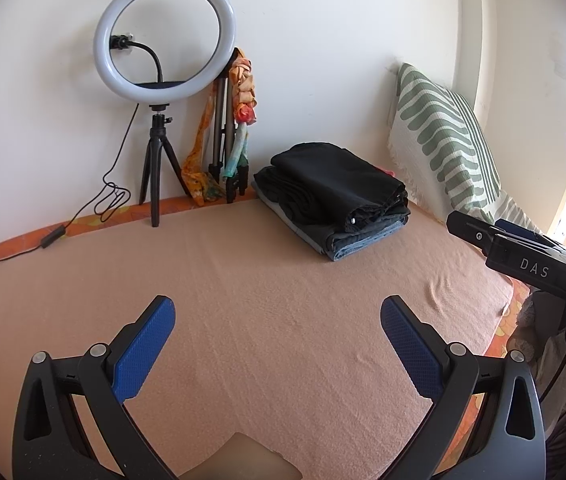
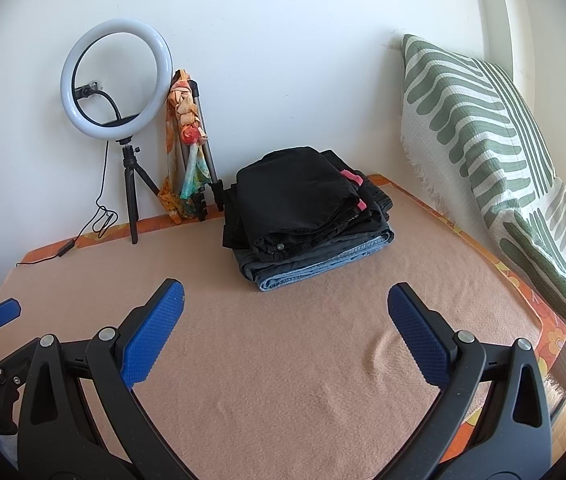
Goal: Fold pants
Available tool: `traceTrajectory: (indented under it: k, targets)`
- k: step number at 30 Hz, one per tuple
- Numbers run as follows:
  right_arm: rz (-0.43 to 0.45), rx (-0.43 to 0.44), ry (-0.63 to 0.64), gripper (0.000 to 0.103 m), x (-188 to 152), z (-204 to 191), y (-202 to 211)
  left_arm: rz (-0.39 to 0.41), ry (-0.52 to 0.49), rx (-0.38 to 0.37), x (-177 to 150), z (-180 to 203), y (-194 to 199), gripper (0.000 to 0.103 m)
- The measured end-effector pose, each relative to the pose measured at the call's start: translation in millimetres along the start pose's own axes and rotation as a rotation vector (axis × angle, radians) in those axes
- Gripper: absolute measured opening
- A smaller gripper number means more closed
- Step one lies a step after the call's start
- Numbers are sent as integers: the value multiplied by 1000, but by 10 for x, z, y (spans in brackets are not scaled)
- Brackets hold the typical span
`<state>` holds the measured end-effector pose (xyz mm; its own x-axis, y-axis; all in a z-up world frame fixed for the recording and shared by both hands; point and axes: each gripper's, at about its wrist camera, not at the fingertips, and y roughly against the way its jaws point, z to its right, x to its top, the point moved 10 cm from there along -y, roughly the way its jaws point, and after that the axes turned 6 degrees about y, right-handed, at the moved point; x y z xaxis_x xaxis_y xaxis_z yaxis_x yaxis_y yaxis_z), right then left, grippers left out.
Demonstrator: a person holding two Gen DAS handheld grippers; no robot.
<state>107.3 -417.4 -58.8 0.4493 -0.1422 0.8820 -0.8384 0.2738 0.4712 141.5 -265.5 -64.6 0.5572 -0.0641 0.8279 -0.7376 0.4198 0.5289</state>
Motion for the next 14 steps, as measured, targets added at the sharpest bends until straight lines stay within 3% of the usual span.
traceTrajectory:
  k: [14]
  targets:
    - [-3,9,-4,103,-8,-19,-26,5,3,3,16,-32,-3,102]
